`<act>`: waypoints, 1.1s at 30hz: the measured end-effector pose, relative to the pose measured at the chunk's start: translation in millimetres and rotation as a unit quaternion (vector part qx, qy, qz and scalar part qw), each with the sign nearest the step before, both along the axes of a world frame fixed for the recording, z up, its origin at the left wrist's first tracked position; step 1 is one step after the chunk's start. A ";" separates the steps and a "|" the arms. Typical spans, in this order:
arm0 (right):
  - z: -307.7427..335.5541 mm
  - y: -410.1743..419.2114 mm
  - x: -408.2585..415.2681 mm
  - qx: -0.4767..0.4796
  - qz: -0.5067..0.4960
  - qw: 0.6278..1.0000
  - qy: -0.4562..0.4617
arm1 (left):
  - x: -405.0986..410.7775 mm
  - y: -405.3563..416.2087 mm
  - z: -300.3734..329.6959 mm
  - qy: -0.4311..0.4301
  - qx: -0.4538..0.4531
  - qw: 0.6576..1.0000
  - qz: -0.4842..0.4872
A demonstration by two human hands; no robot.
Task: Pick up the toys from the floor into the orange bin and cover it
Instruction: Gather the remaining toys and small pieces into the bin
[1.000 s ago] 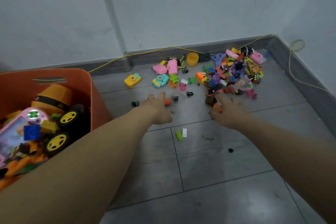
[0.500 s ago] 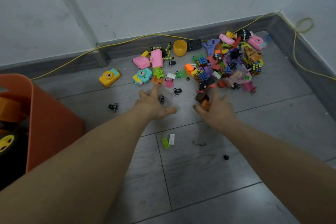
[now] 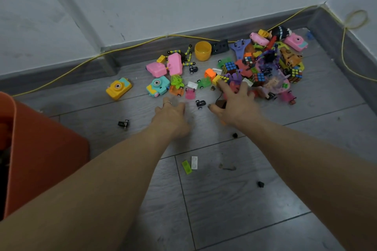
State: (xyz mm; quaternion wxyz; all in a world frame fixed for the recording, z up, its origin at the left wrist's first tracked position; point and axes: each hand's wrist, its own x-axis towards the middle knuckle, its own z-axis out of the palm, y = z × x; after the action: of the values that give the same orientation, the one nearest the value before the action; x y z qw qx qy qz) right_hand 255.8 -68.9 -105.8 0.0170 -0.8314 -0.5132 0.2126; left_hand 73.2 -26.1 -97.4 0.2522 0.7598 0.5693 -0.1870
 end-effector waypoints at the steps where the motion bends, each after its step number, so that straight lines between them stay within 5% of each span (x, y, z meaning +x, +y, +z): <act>1: 0.3 2.2 -2.8 -0.006 0.019 1.000 -0.010 | -1.0 0.3 -0.7 -0.006 0.000 1.000 0.006; 13: -7.1 -18.4 -0.1 0.055 0.058 0.996 0.027 | 36.3 12.3 10.6 -0.206 -0.092 0.968 0.108; 25: -10.9 -42.1 28.3 0.117 0.013 0.991 0.066 | 65.1 27.2 12.8 -0.038 -0.137 0.989 -0.029; 33: -8.9 -50.8 18.0 0.133 0.027 0.990 0.047 | 48.9 7.5 17.4 -0.046 -0.118 0.991 -0.031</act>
State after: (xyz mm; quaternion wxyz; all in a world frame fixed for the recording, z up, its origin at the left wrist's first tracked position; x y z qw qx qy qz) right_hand 273.9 -119.8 -114.7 0.1460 -0.7967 -0.5576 0.1817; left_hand 122.0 -18.6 -80.0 0.3606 0.7497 0.5072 -0.2252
